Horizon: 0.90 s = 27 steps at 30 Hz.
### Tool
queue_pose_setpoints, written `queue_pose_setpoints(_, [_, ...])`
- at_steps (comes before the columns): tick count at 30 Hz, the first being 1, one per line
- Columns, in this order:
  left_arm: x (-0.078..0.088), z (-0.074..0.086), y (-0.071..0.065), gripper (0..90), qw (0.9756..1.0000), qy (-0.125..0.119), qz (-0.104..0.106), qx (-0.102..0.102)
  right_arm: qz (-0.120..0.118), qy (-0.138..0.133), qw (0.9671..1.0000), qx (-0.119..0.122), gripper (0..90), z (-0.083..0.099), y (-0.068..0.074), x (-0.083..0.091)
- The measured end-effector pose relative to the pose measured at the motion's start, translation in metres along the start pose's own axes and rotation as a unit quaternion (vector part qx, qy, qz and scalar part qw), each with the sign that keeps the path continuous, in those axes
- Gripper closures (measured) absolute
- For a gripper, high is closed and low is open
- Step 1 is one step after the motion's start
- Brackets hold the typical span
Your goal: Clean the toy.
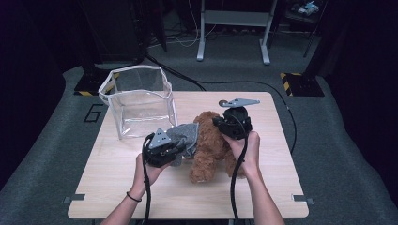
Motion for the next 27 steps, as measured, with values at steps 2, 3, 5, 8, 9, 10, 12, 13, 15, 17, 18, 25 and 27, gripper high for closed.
queue_pose_setpoints(2, [0.013, -0.011, -0.013, 79.9, 0.9996, -0.024, 0.004, -0.017, 0.003, -0.002, 1.0, 0.001, 86.8, -0.001, 0.001, 0.0])
queue_pose_setpoints(3, [0.019, -0.016, -0.02, 79.9, 0.999, -0.035, 0.009, -0.027, 0.005, 0.0, 1.0, -0.002, 86.8, -0.001, 0.002, 0.0])
queue_pose_setpoints(5, [0.03, -0.026, -0.039, 79.8, 0.997, -0.058, 0.024, -0.046, 0.007, 0.0, 1.0, 0.0, 86.8, -0.002, 0.004, -0.001])
queue_pose_setpoints(8, [0.035, -0.033, -0.072, 79.8, 0.9921, -0.065, 0.062, -0.087, 0.012, 0.0, 0.9999, 0.003, 86.9, -0.004, 0.005, -0.002])
queue_pose_setpoints(9, [0.031, -0.03, -0.084, 79.8, 0.9909, -0.058, 0.077, -0.094, 0.015, -0.001, 0.9999, -0.002, 86.9, -0.005, 0.006, -0.002])
queue_pose_setpoints(10, [0.021, -0.026, -0.096, 79.8, 0.9889, -0.045, 0.087, -0.112, 0.015, 0.0, 0.9999, -0.003, 86.9, -0.005, 0.007, -0.002])
queue_pose_setpoints(12, [-0.001, -0.015, -0.106, 79.8, 0.9889, -0.023, 0.097, -0.11, 0.015, -0.004, 0.9999, -0.006, 86.9, -0.007, 0.008, -0.004])
queue_pose_setpoints(13, [-0.007, -0.011, -0.106, 79.8, 0.9879, -0.012, 0.096, -0.121, 0.015, -0.003, 0.9999, -0.004, 86.9, -0.008, 0.008, -0.004])
queue_pose_setpoints(15, [-0.022, -0.005, -0.105, 79.9, 0.9887, -0.001, 0.085, -0.123, 0.014, -0.003, 0.9999, -0.003, 86.9, -0.008, 0.009, -0.005])
queue_pose_setpoints(17, [-0.03, -0.003, -0.1, 80.0, 0.9897, 0.004, 0.071, -0.124, 0.014, -0.002, 0.9999, -0.003, 86.9, -0.008, 0.009, -0.005])
queue_pose_setpoints(18, [-0.033, -0.002, -0.098, 80.1, 0.9909, 0.001, 0.069, -0.116, 0.014, -0.003, 0.9999, -0.001, 86.9, -0.008, 0.009, -0.005])
queue_pose_setpoints(25, [-0.036, 0.003, -0.074, 80.3, 0.9935, 0.012, 0.046, -0.104, 0.009, -0.002, 1.0, -0.004, 86.8, -0.006, 0.008, -0.004])
queue_pose_setpoints(27, [-0.034, 0.004, -0.069, 80.3, 0.9936, 0.013, 0.04, -0.105, 0.009, -0.001, 0.9999, -0.008, 86.8, -0.005, 0.008, -0.005])
Point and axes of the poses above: each handheld gripper's, and its own axes: x roughly backward along the jaws, z roughly out of its underside, y roughly to its left, the point moved 9 cm from there along -x, roughly forward along the jaws, and after that the axes turned 14 degrees about x, right-handed, at the moved point
